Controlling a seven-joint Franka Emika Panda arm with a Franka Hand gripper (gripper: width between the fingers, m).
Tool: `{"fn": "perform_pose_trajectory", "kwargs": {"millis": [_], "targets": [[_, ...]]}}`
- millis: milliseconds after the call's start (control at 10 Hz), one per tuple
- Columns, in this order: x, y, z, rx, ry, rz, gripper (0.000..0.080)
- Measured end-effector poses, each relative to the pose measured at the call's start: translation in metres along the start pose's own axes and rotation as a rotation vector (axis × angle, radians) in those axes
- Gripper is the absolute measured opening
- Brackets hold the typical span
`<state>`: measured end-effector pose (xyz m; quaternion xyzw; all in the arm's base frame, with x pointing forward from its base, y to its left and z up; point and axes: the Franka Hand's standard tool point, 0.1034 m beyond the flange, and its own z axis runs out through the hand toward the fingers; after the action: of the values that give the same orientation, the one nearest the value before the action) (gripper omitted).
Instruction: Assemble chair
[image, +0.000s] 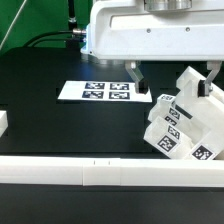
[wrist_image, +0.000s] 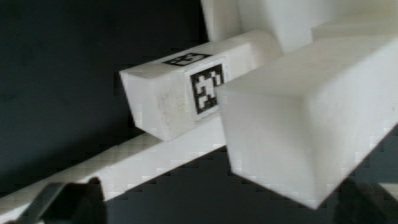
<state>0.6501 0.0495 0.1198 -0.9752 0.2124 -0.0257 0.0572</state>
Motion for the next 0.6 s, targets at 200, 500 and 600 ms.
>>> {"fn": "perform_pose_trajectory", "kwargs": {"millis": [200,500,600], "targets": [[-0.004,0.0,-0.007,0.004,0.002,-0.035,0.0649],[-0.021,0.005,-0.021,0.01,0.008,-0.047,0.0649],[-0.02,0.012,-0.019,0.012,0.018,-0.045,0.0649]]}}
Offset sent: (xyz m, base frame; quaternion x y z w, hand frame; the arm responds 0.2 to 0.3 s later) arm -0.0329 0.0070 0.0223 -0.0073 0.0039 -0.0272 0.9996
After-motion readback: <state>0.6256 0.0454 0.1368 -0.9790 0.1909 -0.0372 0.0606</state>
